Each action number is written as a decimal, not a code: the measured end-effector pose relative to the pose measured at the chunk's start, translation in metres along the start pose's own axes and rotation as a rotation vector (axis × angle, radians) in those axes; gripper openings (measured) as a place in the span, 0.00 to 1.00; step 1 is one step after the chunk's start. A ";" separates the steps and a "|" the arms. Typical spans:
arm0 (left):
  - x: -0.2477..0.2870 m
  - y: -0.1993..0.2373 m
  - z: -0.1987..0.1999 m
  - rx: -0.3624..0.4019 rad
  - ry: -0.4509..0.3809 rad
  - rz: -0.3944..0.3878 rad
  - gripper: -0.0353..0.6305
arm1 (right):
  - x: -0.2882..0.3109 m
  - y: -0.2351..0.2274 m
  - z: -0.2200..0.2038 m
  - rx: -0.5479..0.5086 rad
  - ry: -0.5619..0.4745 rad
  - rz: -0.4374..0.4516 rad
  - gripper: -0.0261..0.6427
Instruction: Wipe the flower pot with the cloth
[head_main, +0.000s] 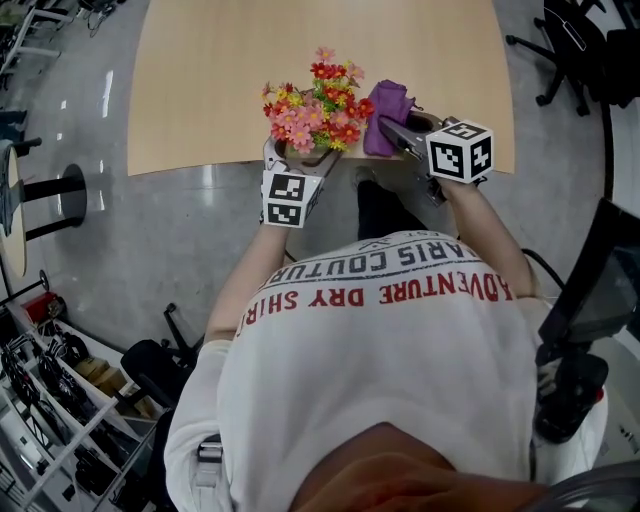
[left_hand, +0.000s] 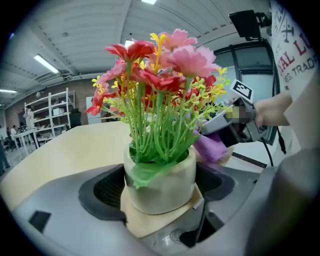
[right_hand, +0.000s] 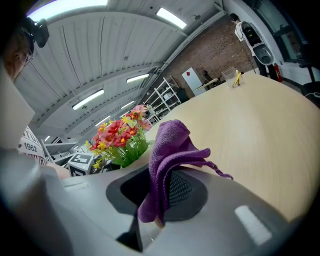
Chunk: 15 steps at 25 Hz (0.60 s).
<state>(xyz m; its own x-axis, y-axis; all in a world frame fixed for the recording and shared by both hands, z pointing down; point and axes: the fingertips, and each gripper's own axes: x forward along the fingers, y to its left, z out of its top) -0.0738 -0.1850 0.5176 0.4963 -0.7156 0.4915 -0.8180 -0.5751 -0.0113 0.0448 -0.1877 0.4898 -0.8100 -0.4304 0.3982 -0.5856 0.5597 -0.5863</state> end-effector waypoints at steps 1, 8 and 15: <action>0.001 -0.001 0.000 0.014 0.004 -0.024 0.73 | 0.002 -0.001 0.003 -0.004 0.002 0.010 0.11; 0.017 -0.006 0.005 0.107 0.017 -0.192 0.73 | 0.017 -0.017 0.026 -0.041 0.022 0.071 0.11; 0.023 -0.003 0.009 0.163 0.034 -0.293 0.73 | 0.040 -0.013 0.042 -0.096 0.079 0.180 0.11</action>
<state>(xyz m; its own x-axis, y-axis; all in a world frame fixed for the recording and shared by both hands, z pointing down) -0.0577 -0.2030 0.5210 0.6911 -0.4984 0.5234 -0.5836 -0.8120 -0.0026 0.0212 -0.2415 0.4838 -0.8993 -0.2630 0.3494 -0.4285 0.6890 -0.5845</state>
